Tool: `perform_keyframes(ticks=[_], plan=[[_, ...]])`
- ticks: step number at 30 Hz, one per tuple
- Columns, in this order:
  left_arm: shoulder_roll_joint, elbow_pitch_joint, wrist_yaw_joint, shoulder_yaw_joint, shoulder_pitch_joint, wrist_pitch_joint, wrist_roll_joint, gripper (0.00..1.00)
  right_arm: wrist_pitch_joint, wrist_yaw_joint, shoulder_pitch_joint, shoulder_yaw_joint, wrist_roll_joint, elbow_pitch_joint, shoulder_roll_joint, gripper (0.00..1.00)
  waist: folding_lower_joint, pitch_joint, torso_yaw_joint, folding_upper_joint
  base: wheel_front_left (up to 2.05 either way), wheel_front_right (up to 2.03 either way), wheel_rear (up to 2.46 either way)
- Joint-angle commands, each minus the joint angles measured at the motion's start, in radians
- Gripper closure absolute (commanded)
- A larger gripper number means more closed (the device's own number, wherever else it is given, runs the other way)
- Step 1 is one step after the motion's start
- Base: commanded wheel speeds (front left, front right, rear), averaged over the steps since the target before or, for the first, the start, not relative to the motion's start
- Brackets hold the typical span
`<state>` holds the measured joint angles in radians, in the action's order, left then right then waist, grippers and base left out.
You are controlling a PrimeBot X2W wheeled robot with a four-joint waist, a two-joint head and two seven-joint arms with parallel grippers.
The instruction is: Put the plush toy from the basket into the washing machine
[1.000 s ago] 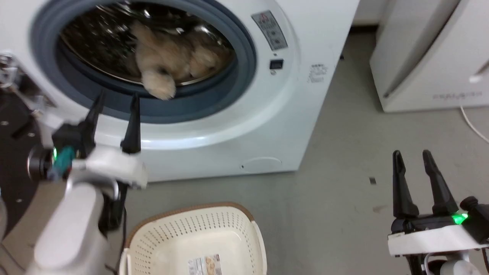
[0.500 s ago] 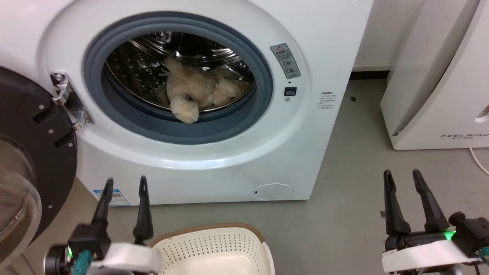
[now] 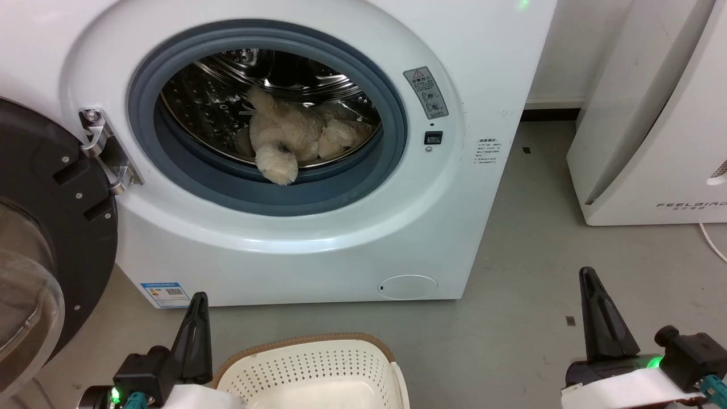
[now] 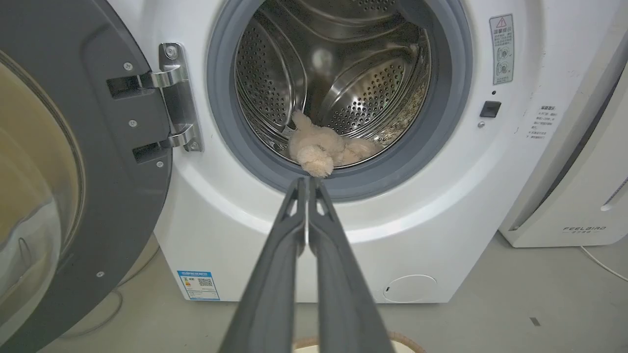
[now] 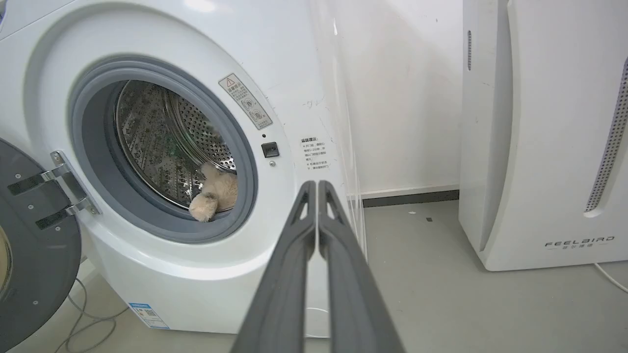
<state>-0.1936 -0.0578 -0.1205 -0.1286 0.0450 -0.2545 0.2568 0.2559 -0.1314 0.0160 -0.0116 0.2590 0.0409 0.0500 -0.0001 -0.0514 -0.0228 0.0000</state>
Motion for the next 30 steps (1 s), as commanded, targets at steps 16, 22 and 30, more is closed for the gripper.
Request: perform_keyframes(ticks=[16,22,30], plan=[[0.020,0.008,0.017,0.018,-0.006,0.034,-0.035,1.00,-0.035,0.000,-0.002,0.002,-0.036,-0.006,0.000,1.00,0.0001,0.007,0.003,0.0000,0.00,0.00,0.00],[0.028,0.011,0.023,0.025,-0.009,0.049,-0.050,1.00,-0.049,0.000,-0.003,0.002,-0.050,-0.008,0.000,1.00,0.0001,0.010,0.004,0.0000,0.00,0.00,0.00],[0.037,0.015,0.031,0.033,-0.012,0.065,-0.066,1.00,-0.066,0.000,-0.004,0.003,-0.067,-0.011,0.000,1.00,0.0001,0.013,0.006,0.0000,0.00,0.00,0.00]])
